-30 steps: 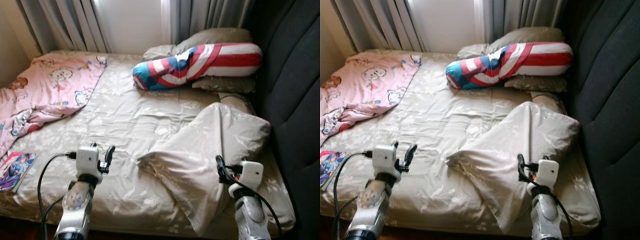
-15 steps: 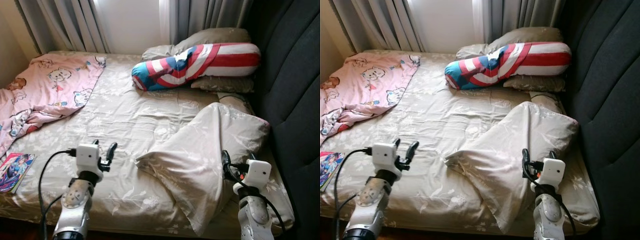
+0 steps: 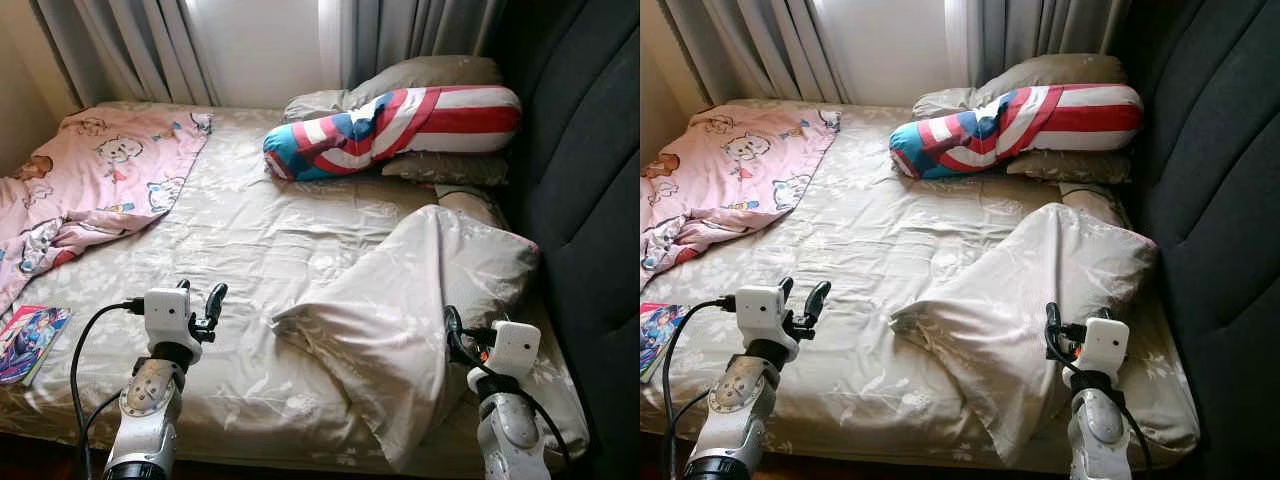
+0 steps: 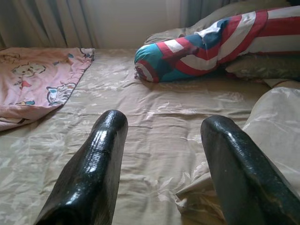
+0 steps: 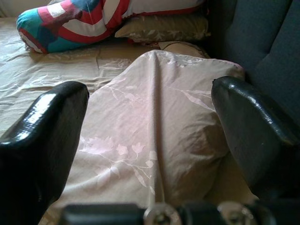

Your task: Clean up the room

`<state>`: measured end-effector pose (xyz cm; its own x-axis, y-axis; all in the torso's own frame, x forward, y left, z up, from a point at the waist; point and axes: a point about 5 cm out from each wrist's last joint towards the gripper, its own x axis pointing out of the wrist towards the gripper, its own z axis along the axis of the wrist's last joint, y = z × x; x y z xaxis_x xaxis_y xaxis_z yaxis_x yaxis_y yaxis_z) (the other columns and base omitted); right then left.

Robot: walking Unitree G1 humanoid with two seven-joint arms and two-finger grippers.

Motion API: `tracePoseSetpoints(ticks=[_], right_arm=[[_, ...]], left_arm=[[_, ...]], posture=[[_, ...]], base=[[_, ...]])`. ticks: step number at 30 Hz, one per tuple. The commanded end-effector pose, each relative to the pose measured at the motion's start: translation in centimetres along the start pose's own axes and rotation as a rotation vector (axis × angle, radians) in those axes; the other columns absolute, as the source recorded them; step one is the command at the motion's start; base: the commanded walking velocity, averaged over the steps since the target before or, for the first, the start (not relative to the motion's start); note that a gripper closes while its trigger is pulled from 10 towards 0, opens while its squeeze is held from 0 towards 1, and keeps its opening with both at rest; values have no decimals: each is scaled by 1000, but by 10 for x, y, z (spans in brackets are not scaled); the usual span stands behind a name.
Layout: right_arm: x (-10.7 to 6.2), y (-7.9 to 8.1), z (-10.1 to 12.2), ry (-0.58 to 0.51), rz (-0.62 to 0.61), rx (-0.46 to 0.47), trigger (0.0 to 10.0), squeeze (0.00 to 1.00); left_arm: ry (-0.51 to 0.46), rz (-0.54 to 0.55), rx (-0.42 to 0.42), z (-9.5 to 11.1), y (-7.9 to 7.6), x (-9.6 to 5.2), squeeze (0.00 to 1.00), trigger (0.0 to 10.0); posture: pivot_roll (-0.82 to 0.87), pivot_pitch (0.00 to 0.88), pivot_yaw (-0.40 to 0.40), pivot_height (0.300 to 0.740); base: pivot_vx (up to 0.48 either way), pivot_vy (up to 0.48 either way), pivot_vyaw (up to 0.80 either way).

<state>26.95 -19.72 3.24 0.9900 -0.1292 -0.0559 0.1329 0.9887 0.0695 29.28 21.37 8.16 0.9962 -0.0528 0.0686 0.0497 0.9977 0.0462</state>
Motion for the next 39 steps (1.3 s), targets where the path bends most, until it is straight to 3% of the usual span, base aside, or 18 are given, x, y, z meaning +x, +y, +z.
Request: tracePoseSetpoints(ticks=[1, 7, 11, 39], right_arm=[[-1, 1, 1, -7, 1, -4, 10000, 0], [0, 3, -3, 41, 13, -28, 10000, 0], [0, 3, -1, 20, 9, -15, 10000, 0], [13, 10, 7, 17, 48, 1, 10000, 0]], left_arm=[[-4, 5, -8, 3, 1, 2, 0, 10000], [3, 0, -11, 2, 0, 3, 0, 10000], [-1, -5, -14, 3, -3, 3, 0, 10000], [13, -14, -27, 0, -7, 4, 0, 10000]], posture=[[-54, 19, -21, 701], [-51, 17, -20, 697], [-50, 15, -19, 677], [-47, 3, -21, 662]], base=[[0, 0, 0], [0, 0, 0], [0, 0, 0], [0, 0, 0]])
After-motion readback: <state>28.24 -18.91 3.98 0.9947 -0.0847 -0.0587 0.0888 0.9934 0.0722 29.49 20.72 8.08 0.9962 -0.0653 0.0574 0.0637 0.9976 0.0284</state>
